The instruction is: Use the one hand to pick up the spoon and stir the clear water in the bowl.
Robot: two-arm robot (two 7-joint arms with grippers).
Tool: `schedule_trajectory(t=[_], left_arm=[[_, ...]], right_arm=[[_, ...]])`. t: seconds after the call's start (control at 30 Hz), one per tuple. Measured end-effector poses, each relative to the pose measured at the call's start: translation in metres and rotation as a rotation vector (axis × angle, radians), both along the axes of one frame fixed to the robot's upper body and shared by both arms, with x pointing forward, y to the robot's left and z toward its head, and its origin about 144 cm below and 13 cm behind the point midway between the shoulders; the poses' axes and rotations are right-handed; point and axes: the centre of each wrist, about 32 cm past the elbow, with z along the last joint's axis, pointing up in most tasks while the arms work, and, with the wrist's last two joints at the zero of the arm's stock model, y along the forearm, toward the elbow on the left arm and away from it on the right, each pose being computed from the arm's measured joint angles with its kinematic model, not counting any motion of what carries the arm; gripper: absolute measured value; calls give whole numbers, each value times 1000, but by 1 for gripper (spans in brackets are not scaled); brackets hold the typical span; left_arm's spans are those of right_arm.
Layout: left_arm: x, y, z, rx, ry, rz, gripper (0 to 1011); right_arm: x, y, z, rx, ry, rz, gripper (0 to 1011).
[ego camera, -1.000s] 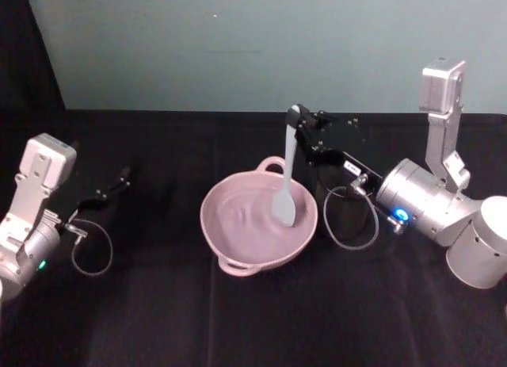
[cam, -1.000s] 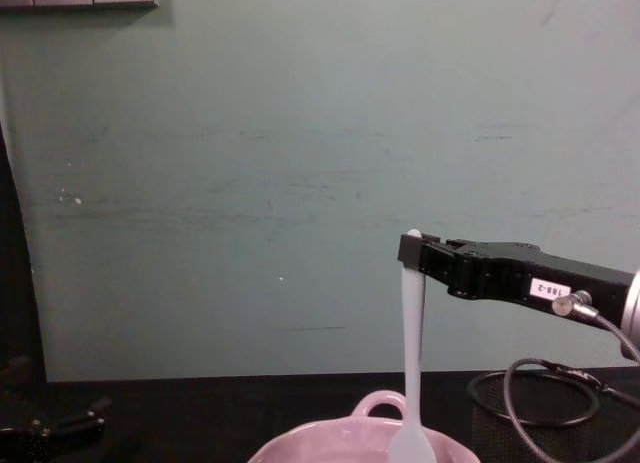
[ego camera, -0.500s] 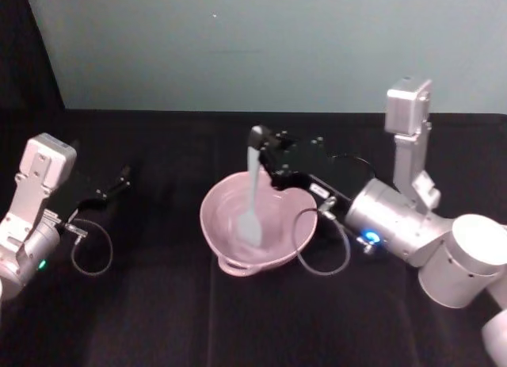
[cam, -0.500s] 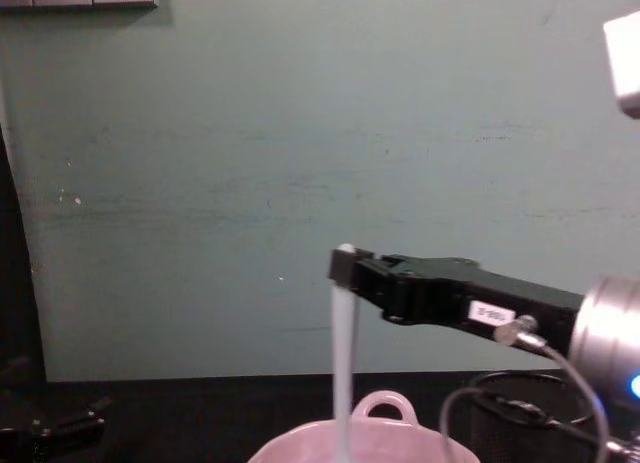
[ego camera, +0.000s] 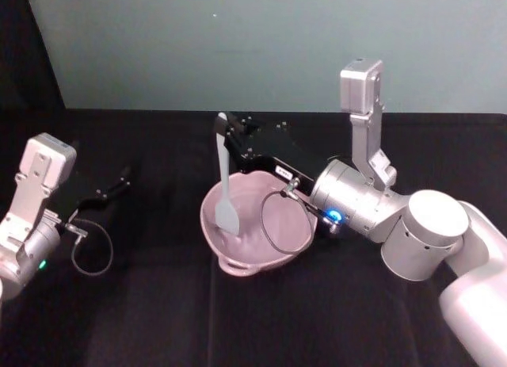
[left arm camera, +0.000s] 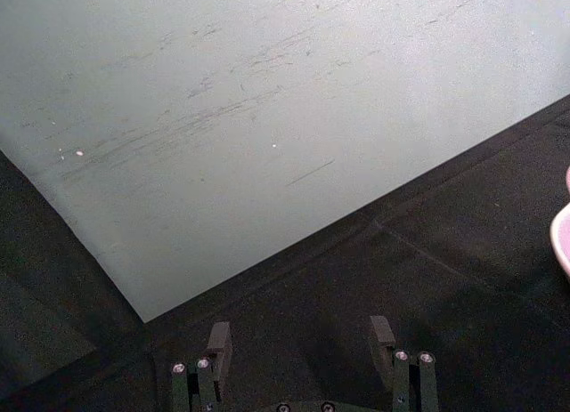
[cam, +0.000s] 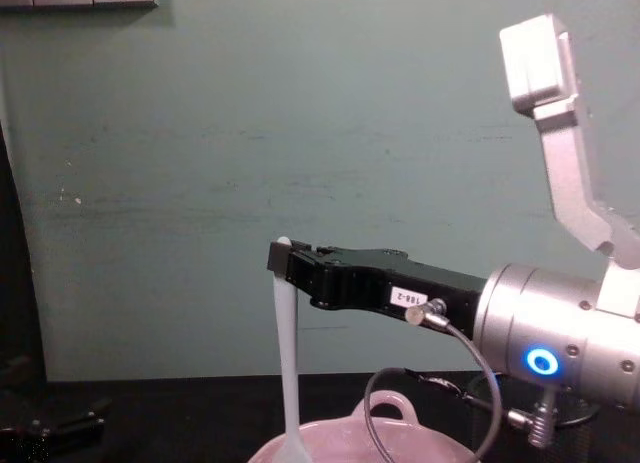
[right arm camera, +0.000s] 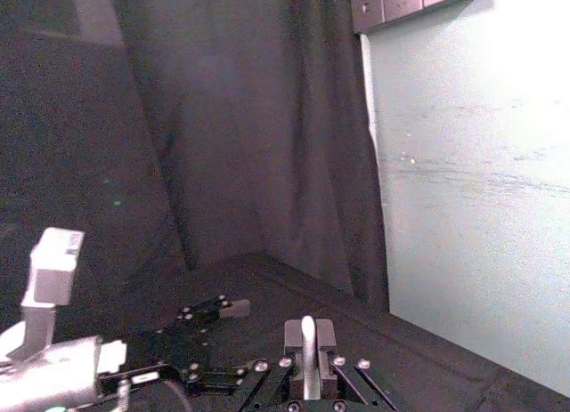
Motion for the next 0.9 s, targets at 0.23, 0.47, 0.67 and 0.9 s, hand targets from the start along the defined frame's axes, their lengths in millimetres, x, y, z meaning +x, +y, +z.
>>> schedule_trajectory(t=[0.23, 0.47, 0.67, 0.9], left_arm=[[0, 0, 0, 0, 0, 0, 1011], [0, 0, 0, 0, 0, 0, 1011], [0, 0, 0, 0, 0, 0, 1011], [0, 0, 0, 0, 0, 0, 1011]], right_arm=[[16, -2, 0, 4, 0, -44, 96], [24, -19, -1, 11, 5, -112, 96], [21, -40, -2, 17, 5, -162, 95], [6, -56, -2, 23, -3, -180, 96]])
